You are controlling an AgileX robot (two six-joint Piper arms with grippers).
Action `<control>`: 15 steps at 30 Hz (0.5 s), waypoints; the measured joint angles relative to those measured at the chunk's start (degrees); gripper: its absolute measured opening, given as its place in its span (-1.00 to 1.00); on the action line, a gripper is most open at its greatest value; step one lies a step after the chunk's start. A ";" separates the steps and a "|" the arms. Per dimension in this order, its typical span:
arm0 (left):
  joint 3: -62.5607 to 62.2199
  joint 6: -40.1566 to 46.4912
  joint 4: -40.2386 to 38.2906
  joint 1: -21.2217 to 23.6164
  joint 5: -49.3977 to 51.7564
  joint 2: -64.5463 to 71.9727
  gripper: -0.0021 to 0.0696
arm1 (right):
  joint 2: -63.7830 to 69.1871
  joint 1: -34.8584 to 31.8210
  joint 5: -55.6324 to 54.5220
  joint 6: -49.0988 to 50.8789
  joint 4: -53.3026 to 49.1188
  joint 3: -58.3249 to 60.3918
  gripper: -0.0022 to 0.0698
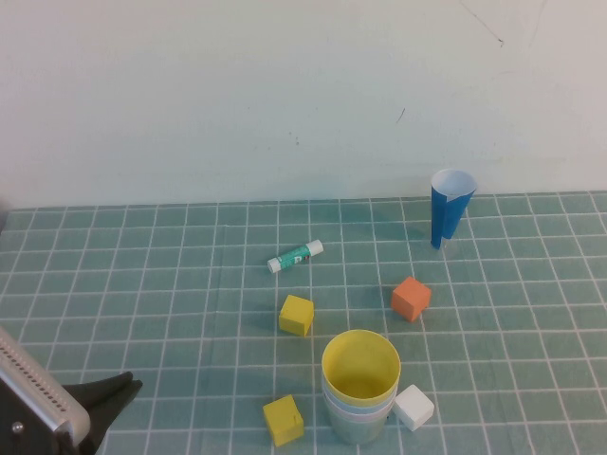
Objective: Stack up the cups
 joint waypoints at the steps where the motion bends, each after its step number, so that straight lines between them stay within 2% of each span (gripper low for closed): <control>1: 0.00 0.00 0.00 0.00 0.00 0.00 -0.95 | 0.00 0.00 -1.26 -0.66 0.16 0.10 -0.94; 9: 0.00 0.00 0.00 0.00 0.00 0.00 -0.95 | -4.62 -0.59 -6.16 -1.21 -0.84 2.78 -0.94; 11: 0.00 0.00 0.00 0.00 0.00 0.00 -0.95 | -6.87 -3.24 -7.36 3.33 -4.42 4.35 -0.94; 15: 0.00 0.00 0.00 0.00 0.00 0.00 -0.95 | -13.57 -12.99 -5.35 19.78 -17.84 8.39 -0.94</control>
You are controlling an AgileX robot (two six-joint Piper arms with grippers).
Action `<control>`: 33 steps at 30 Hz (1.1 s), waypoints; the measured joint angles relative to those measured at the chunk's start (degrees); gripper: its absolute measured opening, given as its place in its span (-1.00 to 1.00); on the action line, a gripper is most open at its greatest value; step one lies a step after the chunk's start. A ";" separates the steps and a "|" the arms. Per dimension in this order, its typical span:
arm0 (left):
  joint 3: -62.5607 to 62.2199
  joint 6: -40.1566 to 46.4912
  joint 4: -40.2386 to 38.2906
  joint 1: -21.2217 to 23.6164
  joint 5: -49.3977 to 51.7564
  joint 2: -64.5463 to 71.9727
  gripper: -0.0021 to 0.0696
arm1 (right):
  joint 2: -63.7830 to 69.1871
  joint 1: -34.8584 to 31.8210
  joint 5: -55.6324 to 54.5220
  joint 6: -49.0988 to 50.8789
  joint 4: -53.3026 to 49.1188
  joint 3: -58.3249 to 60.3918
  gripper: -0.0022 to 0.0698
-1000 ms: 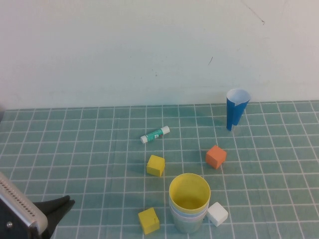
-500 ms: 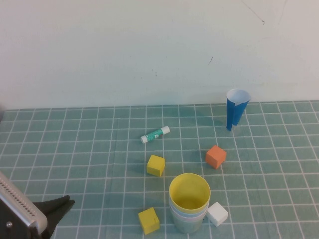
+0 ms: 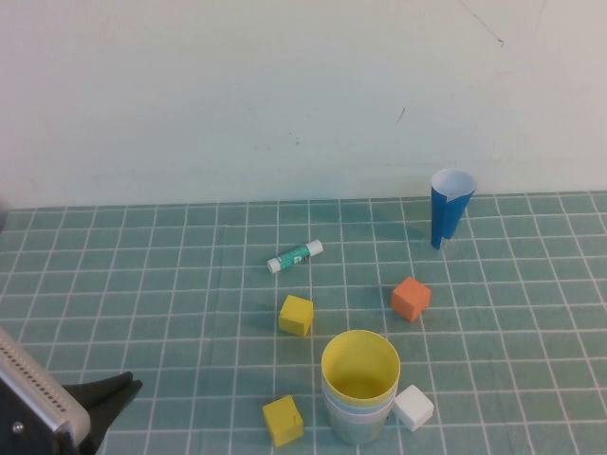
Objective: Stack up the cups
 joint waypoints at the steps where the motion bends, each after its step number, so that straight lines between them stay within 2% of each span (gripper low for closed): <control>1: 0.00 0.00 0.00 0.00 0.00 0.00 -0.95 | -2.02 -2.92 1.74 3.71 -3.46 0.30 -0.94; 6: 0.00 0.00 0.00 0.00 -0.09 0.00 -0.95 | -9.35 -16.38 16.52 28.12 -24.35 0.52 -0.94; 10: 0.00 0.00 0.00 0.00 -0.09 0.00 -0.95 | -9.86 -23.44 25.15 36.05 -33.37 0.52 -0.94; 15: 0.00 0.00 0.06 0.00 -0.09 0.00 -0.95 | -9.97 -23.32 27.07 37.81 -34.77 0.42 -0.95; 23: 0.00 0.00 0.14 0.00 -0.09 0.00 -0.95 | -9.97 -17.57 27.45 39.88 -34.97 0.42 -0.95; 33: 0.00 0.00 0.14 0.00 -0.09 0.00 -0.95 | -9.97 -17.22 27.44 40.39 -34.97 0.42 -0.95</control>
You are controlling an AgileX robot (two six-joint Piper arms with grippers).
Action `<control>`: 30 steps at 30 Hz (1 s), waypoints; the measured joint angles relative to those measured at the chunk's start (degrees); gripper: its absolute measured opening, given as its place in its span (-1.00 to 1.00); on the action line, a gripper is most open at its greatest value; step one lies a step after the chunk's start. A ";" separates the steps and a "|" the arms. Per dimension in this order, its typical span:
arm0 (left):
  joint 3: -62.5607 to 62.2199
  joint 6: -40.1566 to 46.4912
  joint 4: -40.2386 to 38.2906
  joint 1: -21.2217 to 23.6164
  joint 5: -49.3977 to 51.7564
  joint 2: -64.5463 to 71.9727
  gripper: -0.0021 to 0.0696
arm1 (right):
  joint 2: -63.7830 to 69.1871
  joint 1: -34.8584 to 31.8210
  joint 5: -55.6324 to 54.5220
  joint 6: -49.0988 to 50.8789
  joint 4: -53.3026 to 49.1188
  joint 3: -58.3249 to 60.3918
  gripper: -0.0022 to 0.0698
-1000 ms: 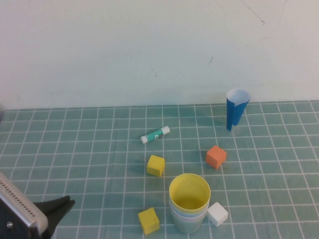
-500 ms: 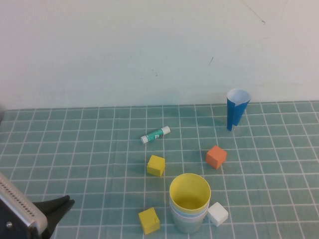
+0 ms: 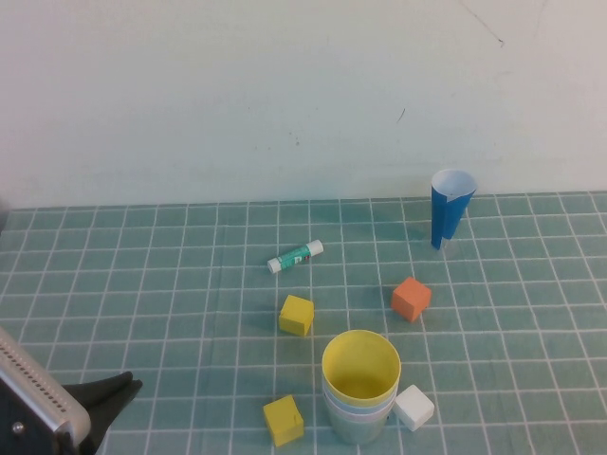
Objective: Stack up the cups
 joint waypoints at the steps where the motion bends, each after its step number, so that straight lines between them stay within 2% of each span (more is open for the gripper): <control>1: 0.00 0.00 0.00 0.00 0.00 0.00 -0.95 | 0.00 0.00 0.00 0.00 0.00 0.00 -0.95; 17: 1.20 0.00 -0.14 0.00 -0.29 -0.37 -0.95 | -0.02 0.00 0.02 0.00 0.00 0.00 -0.95; 20: 3.60 -0.18 -3.93 0.46 -0.88 -3.01 -0.95 | -0.02 0.00 0.02 0.00 -0.08 0.00 -0.95; 24: 8.38 0.33 -9.36 4.33 -0.67 -10.24 -0.95 | -0.02 0.10 0.02 0.00 -0.08 0.00 -0.95; 30: 15.12 0.56 -15.81 15.82 1.29 -21.85 -0.95 | -0.02 0.10 0.02 0.00 -0.13 0.00 -0.95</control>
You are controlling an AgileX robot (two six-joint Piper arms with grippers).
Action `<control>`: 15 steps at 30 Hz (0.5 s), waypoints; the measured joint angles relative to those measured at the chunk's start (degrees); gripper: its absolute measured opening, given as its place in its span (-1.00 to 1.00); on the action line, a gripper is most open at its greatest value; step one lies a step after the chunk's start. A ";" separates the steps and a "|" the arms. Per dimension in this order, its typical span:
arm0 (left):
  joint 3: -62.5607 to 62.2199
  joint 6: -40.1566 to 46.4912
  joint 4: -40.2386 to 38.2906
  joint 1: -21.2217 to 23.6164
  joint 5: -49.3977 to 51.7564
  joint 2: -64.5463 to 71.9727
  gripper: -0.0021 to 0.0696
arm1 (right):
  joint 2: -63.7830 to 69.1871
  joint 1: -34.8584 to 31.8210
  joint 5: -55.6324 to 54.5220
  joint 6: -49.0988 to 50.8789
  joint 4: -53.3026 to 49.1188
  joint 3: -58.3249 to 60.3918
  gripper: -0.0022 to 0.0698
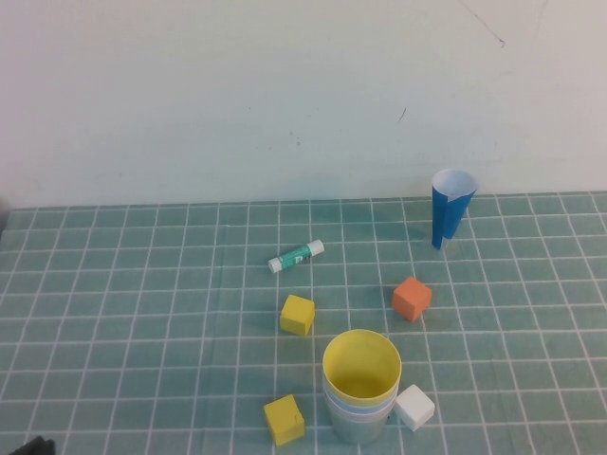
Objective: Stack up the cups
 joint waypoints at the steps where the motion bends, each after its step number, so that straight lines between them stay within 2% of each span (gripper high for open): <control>1: 0.88 0.00 -1.03 2.17 -0.02 -1.68 -0.95 | 0.00 0.00 0.00 0.00 0.00 0.00 -0.95; 10: 5.96 0.00 -4.27 19.70 0.06 -9.51 -0.95 | 0.00 0.00 0.00 0.00 0.00 0.00 -0.95; 15: 5.96 0.88 -6.98 25.70 -0.14 -11.44 -0.95 | 0.00 0.00 0.00 0.00 -0.08 0.00 -0.95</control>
